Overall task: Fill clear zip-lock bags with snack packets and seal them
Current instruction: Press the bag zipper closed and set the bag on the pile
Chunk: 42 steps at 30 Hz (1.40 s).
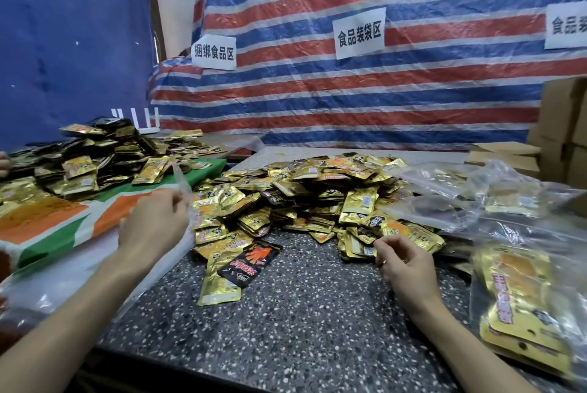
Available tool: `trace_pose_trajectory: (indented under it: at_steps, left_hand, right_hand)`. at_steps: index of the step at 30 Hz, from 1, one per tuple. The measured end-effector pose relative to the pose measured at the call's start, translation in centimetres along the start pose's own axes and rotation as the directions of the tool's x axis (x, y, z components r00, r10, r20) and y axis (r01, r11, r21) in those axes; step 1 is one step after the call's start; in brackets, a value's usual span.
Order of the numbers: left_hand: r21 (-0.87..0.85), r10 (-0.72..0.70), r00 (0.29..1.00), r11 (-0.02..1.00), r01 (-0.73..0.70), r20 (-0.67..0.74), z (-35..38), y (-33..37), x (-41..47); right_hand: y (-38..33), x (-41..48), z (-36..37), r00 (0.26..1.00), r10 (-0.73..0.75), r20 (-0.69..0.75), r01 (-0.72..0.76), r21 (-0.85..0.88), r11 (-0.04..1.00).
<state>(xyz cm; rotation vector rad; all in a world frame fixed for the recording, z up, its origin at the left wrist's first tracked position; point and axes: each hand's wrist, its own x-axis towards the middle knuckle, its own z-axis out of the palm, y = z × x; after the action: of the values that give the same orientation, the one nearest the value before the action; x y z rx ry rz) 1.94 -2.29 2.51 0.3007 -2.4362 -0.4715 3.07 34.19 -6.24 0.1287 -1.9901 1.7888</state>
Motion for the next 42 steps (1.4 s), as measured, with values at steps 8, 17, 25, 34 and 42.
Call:
trace_pose_trajectory:
  at_steps: [8, 17, 25, 34, 42]
  left_hand:
    - [-0.507, 0.528, 0.838, 0.69, -0.516, -0.134, 5.5, 13.7, -7.0]
    - [-0.632, 0.906, 0.42, 0.296, -0.716, -0.052, 12.8, 16.4, -12.2]
    - [-0.863, 0.521, 0.692, 0.23, 0.449, 0.499, 11.9, 15.6, -11.0]
    - [-0.828, 0.451, 0.699, 0.213, 0.519, 0.554, 11.8, 15.5, -10.7]
    - [-0.877, 0.597, 0.646, 0.277, 0.391, 0.477, 12.4, 14.9, -10.6]
  right_hand:
    - [-0.1, 0.3, -0.3, 0.983, 0.155, 0.099, -0.178, 0.303, 0.936]
    - [0.4, 0.9, -0.5, 0.987, 0.15, 0.055, -0.158, 0.215, 0.964]
    - [0.1, 0.5, -0.3, 0.989, 0.134, 0.058, -0.14, 0.115, 0.984]
    - [0.2, -0.1, -0.3, 0.996, -0.086, -0.041, 0.084, -0.05, 0.995]
    - [-0.6, -0.9, -0.5, 0.982, -0.093, 0.162, 0.107, -0.082, 0.991]
